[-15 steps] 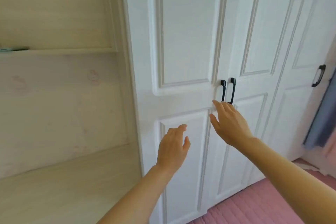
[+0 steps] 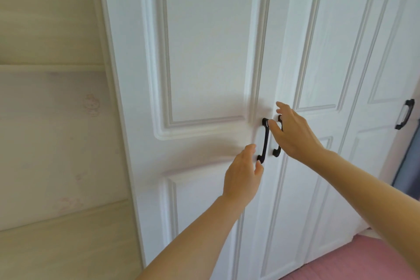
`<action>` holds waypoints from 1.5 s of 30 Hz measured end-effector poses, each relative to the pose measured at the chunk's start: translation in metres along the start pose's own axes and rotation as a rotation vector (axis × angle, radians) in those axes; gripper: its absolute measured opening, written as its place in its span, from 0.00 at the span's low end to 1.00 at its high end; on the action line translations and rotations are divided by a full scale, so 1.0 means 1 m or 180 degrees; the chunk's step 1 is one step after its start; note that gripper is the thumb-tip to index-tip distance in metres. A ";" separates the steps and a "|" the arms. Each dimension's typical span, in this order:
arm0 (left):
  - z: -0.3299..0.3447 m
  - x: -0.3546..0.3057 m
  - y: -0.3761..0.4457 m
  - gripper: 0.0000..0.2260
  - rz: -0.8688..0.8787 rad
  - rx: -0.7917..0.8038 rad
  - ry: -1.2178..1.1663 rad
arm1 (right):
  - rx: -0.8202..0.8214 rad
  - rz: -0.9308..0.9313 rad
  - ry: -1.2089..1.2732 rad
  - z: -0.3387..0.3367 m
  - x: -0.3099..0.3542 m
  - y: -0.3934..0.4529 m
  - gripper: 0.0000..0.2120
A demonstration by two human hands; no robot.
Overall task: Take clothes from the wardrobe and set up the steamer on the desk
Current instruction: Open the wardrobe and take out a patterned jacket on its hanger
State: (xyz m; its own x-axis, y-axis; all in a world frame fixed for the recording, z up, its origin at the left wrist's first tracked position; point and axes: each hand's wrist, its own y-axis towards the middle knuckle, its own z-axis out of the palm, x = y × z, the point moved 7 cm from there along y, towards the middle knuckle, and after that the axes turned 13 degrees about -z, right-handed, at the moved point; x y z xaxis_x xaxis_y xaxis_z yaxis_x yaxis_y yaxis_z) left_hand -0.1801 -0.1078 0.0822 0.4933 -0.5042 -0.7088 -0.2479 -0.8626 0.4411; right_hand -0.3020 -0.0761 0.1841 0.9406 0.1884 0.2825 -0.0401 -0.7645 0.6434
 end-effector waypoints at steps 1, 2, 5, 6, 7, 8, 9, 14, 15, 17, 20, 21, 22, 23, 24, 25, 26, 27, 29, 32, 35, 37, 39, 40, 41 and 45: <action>0.004 -0.002 0.005 0.18 -0.0049 0.0030 -0.0101 | -0.0015 -0.0026 0.0026 -0.001 -0.001 0.004 0.25; 0.007 -0.004 0.009 0.18 -0.0107 0.0039 -0.0202 | -0.0025 -0.0050 0.0050 -0.002 -0.001 0.008 0.25; 0.013 -0.011 0.018 0.20 -0.0256 0.0128 -0.0432 | -0.0051 -0.0070 0.0201 -0.003 -0.003 0.019 0.24; 0.015 -0.014 0.019 0.20 -0.0264 0.0157 -0.0490 | -0.0050 -0.0027 0.0295 -0.003 -0.005 0.022 0.25; 0.016 -0.016 0.021 0.21 -0.0276 0.0187 -0.0552 | -0.0054 0.0026 0.0402 -0.004 -0.007 0.024 0.26; 0.017 -0.018 0.021 0.21 -0.0296 0.0202 -0.0615 | -0.0060 0.0070 0.0499 -0.005 -0.008 0.027 0.27; 0.019 -0.018 0.022 0.21 -0.0332 0.0211 -0.0676 | -0.0065 0.0100 0.0584 -0.005 -0.009 0.029 0.27; 0.024 -0.026 0.016 0.25 -0.0318 0.0185 -0.0745 | -0.0067 0.0346 0.0910 -0.011 -0.009 0.037 0.28; 0.026 -0.028 0.014 0.26 -0.0311 0.0170 -0.0736 | -0.0084 0.0369 0.0937 -0.012 -0.008 0.038 0.27; 0.027 -0.032 0.008 0.27 -0.0308 0.0162 -0.0719 | -0.0121 0.0437 0.1032 -0.014 -0.008 0.042 0.26; 0.027 -0.036 -0.001 0.25 -0.0253 0.0136 -0.0722 | -0.0252 0.0585 0.1241 -0.018 -0.008 0.043 0.23; 0.026 -0.036 -0.004 0.24 -0.0240 0.0132 -0.0721 | -0.0318 0.0608 0.1317 -0.020 -0.008 0.042 0.22; 0.026 -0.037 -0.007 0.23 -0.0232 0.0137 -0.0709 | -0.0374 0.0610 0.1380 -0.023 -0.007 0.040 0.20; 0.025 -0.037 -0.011 0.23 -0.0213 0.0138 -0.0690 | -0.0405 0.0603 0.1420 -0.026 -0.006 0.037 0.19; 0.025 -0.039 -0.015 0.23 -0.0183 0.0129 -0.0660 | -0.0413 0.0599 0.1451 -0.028 -0.005 0.033 0.17; 0.023 -0.041 -0.019 0.23 -0.0150 0.0111 -0.0628 | -0.0414 0.0603 0.1494 -0.031 -0.005 0.029 0.16; 0.022 -0.043 -0.024 0.23 -0.0124 0.0097 -0.0604 | -0.0416 0.0616 0.1545 -0.033 -0.005 0.024 0.16; 0.021 -0.045 -0.030 0.23 -0.0104 0.0084 -0.0590 | -0.0420 0.0634 0.1587 -0.036 -0.004 0.019 0.16; 0.016 -0.049 -0.043 0.22 -0.0077 0.0016 -0.0578 | -0.0416 0.0652 0.1618 -0.041 0.000 0.008 0.17; 0.004 -0.054 -0.069 0.21 -0.0066 -0.0115 -0.0615 | -0.0482 0.0644 0.1572 -0.054 0.009 -0.009 0.19; -0.005 -0.059 -0.092 0.21 0.0024 -0.0188 -0.0634 | -0.0599 0.0598 0.1465 -0.069 0.021 -0.028 0.19; -0.012 -0.063 -0.104 0.20 0.0245 -0.0333 -0.0474 | -0.0681 0.0574 0.1399 -0.077 0.030 -0.041 0.18; -0.020 -0.066 -0.116 0.20 0.0606 -0.0585 -0.0134 | -0.0845 0.0549 0.1334 -0.084 0.040 -0.055 0.16; -0.026 -0.067 -0.124 0.20 0.0765 -0.0708 0.0005 | -0.0942 0.0538 0.1310 -0.088 0.046 -0.063 0.16; -0.032 -0.068 -0.132 0.20 0.0894 -0.0799 0.0099 | -0.1026 0.0540 0.1293 -0.092 0.052 -0.070 0.15; -0.048 -0.075 -0.167 0.28 0.1151 -0.0812 0.0376 | -0.1142 0.0565 0.1206 -0.107 0.080 -0.098 0.15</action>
State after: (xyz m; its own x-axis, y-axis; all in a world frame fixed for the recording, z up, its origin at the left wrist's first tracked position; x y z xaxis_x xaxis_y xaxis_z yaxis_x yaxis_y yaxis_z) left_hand -0.1358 0.0759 0.0877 0.5082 -0.7500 -0.4234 -0.2157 -0.5867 0.7805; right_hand -0.2586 0.0803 0.2196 0.7244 0.3352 0.6024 -0.3617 -0.5591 0.7461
